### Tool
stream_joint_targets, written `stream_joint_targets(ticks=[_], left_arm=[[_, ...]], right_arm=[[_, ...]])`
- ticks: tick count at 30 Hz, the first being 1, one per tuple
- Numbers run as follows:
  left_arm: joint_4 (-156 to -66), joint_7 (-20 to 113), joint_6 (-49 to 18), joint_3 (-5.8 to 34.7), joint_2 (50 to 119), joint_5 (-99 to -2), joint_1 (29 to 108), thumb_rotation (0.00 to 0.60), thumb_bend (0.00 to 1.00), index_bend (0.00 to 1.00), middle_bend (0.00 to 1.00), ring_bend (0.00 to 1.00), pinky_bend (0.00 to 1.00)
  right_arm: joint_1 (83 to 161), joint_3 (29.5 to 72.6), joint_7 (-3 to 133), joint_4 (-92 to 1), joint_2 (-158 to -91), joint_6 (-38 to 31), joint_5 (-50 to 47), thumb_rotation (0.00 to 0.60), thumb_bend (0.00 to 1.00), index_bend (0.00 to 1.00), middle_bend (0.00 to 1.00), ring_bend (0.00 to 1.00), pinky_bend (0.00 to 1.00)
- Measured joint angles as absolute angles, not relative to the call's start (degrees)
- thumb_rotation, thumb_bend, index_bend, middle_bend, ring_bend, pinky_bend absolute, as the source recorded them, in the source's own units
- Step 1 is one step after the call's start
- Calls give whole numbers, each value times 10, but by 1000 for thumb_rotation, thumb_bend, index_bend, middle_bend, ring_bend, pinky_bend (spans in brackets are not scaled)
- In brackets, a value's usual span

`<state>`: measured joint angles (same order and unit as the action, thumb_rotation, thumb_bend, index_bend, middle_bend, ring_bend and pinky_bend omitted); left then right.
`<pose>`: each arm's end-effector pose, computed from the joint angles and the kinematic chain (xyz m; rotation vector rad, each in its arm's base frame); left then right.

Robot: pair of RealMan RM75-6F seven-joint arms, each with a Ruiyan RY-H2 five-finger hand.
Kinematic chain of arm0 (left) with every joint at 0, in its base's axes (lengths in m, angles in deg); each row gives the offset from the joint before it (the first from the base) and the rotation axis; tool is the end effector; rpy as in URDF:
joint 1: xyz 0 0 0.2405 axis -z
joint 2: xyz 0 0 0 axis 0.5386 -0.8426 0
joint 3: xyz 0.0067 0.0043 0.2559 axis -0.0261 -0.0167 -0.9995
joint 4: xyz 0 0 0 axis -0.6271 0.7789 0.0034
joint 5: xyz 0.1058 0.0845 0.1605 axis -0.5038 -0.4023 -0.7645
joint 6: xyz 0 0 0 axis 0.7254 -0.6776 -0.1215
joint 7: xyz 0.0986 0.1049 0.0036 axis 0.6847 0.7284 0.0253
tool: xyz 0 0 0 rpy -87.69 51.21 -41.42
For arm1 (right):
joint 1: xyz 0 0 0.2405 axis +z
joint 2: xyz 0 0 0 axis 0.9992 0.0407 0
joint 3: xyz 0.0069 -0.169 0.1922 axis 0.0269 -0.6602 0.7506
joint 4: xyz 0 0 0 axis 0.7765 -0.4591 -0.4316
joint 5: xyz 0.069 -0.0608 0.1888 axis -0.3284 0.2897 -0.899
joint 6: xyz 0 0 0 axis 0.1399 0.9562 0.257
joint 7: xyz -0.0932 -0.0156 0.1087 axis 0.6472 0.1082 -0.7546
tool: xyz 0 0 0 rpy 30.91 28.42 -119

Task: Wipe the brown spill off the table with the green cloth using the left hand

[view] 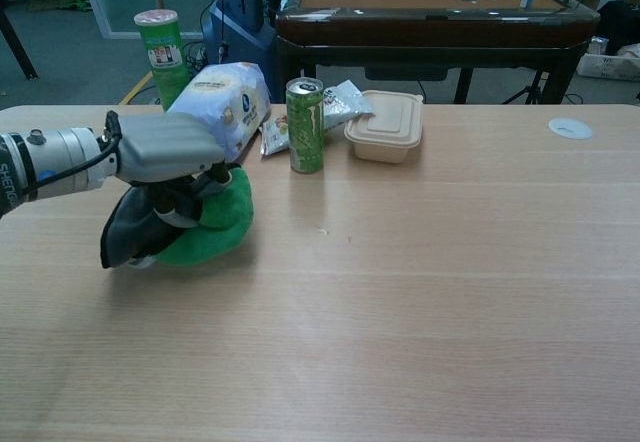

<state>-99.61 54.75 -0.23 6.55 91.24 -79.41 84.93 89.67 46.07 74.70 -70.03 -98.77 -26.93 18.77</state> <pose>-0.1600 0.3880 -0.0217 -2.2490 -0.2983 -0.7184 -0.3063 -0.1729 0.1985 1.3182 -0.7938 0.7830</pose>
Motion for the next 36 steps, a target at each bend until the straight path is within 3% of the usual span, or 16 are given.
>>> stream_joint_targets(ticks=[4,7,9,11,13,22,36], left_arm=[[-966,533,-1,77,919,-775,845,600,248,590,643,664,973],[-945,520,3,84,927,-758,840,600,248,326,388,473,877],[-937,518,8,90,931,-743,837,600,241,106,193,300,707],[-937,519,12,96,932,-731,834,600,222,13,64,188,548],[-940,523,12,102,931,-719,831,600,214,0,12,133,470],[-1013,510,-7,117,894,-689,803,600,213,0,0,114,416],[-1144,537,-117,119,787,-616,683,600,214,0,0,132,416]], right_arm=[[898,461,746,-698,-989,-266,187,600,231,238,278,232,271],[898,461,745,-697,-989,-266,186,600,232,238,278,232,271],[898,462,744,-696,-989,-266,185,600,232,238,278,232,271],[899,462,744,-696,-989,-266,185,600,232,238,278,232,271],[899,462,744,-695,-989,-265,185,600,232,238,277,232,271],[907,465,743,-692,-989,-253,182,600,232,238,278,232,271],[930,464,715,-684,-979,-212,185,600,231,238,278,232,271]])
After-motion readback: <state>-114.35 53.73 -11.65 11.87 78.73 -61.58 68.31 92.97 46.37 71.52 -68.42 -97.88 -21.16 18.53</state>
